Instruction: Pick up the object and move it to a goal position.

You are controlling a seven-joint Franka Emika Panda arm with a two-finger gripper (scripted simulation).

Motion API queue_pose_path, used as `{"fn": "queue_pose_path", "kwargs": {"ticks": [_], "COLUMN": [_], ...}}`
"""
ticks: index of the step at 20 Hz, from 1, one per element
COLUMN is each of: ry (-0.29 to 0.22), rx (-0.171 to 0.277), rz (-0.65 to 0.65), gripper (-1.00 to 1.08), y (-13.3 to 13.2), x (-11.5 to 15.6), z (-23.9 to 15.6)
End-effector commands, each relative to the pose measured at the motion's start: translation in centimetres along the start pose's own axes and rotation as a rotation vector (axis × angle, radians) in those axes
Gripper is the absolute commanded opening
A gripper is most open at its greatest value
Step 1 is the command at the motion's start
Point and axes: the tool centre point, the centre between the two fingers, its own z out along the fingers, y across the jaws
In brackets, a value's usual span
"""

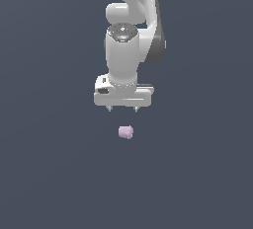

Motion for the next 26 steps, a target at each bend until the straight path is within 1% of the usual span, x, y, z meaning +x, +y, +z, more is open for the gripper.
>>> {"fn": "queue_pose_path", "kwargs": {"ticks": [1,4,12,19,26], "ry": [0.0,0.0,-0.003,-0.004,-0.008], "rx": [0.0,0.001,0.009,0.008,0.006], "rz": [0.0,-0.011,-0.079,-0.092,-0.173], "gripper": [1.0,1.0,1.0,1.0,1.0], "y": [0.0,-0.3,-2.5,-2.3,-2.3], "x": [0.0,0.0,0.0,0.0,0.2], "z": [0.0,0.0,-0.3,-0.1,0.6]}}
